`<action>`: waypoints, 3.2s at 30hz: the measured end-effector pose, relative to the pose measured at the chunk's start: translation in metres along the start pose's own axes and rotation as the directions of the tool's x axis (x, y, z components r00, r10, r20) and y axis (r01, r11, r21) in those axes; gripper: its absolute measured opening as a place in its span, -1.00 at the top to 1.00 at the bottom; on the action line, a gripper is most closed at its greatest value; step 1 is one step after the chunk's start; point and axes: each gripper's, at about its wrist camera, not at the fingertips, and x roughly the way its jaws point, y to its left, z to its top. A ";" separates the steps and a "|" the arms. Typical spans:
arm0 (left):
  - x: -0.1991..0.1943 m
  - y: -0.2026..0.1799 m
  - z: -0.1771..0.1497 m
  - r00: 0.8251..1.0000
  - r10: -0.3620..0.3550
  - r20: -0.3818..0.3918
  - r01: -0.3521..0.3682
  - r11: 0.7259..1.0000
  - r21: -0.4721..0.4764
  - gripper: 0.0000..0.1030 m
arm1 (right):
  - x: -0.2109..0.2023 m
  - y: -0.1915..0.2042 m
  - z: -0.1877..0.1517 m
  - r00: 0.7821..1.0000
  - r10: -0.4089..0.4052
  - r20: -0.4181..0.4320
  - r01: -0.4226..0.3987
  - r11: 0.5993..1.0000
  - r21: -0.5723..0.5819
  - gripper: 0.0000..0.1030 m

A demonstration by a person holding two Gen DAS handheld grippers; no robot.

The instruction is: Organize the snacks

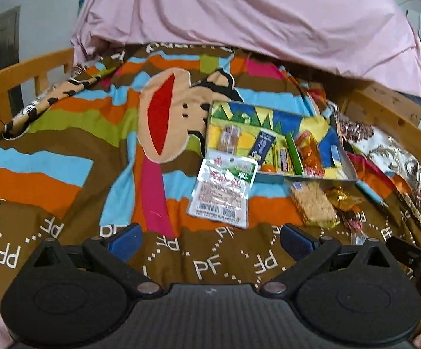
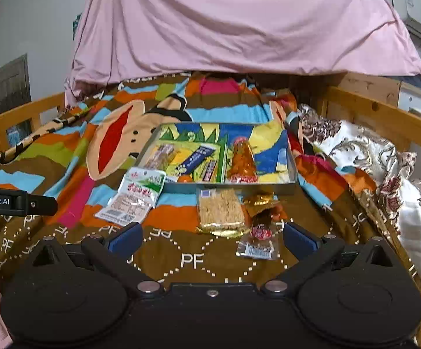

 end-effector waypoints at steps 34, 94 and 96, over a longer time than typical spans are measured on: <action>0.133 -0.007 0.051 0.982 -0.062 -0.179 0.096 0.978 0.186 -0.99 | 0.127 -0.002 0.017 0.974 0.114 -0.197 -0.125 0.991 -0.046 -0.99; 0.220 -0.015 0.041 0.913 -0.114 -0.392 0.200 0.962 0.185 -0.89 | 0.211 0.007 0.014 0.925 0.095 -0.367 -0.129 0.989 -0.070 -0.72; 0.223 -0.017 0.040 0.916 -0.095 -0.389 0.188 0.959 0.210 -0.92 | 0.214 0.005 0.012 0.925 0.081 -0.371 -0.120 0.989 -0.081 -0.81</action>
